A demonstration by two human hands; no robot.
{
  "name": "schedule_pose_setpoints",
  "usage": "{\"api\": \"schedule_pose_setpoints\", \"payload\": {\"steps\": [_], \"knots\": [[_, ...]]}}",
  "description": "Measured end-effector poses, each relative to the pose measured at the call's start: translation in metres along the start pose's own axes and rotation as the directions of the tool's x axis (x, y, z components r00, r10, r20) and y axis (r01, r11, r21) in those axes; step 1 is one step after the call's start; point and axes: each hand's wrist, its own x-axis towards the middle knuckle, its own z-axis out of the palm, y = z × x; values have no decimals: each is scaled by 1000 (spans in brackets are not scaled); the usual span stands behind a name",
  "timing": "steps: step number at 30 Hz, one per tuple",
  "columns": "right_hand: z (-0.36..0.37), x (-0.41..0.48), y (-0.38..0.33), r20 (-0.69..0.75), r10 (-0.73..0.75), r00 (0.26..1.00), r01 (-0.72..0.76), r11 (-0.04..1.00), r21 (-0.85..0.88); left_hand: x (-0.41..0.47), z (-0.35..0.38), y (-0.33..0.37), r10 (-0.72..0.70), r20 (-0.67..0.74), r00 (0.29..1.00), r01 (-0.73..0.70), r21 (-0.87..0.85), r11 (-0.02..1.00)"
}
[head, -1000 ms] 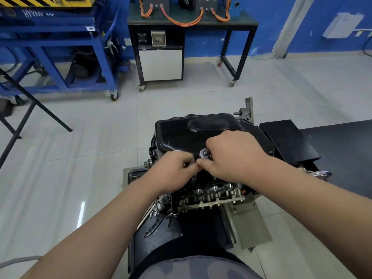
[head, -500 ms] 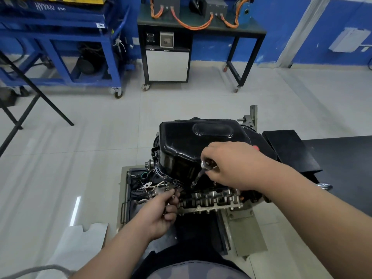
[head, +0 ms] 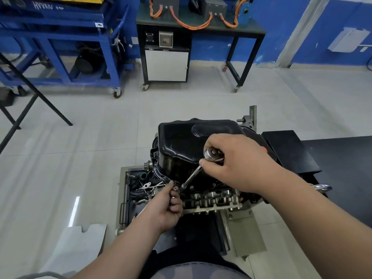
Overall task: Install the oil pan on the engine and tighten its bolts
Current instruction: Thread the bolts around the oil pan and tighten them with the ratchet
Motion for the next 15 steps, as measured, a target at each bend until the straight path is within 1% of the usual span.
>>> {"api": "schedule_pose_setpoints", "payload": {"steps": [7, 15], "knots": [[1, -3, -1, -24, 17, 1000, -16, 1000, 19, 2, 1, -7, -16, -23, 1000, 16, -15, 1000], [3, -1, -1, -33, 3, 999, -2, 1000, 27, 4, 1, -5, -9, -31, 999, 8, -31, 999]]}}
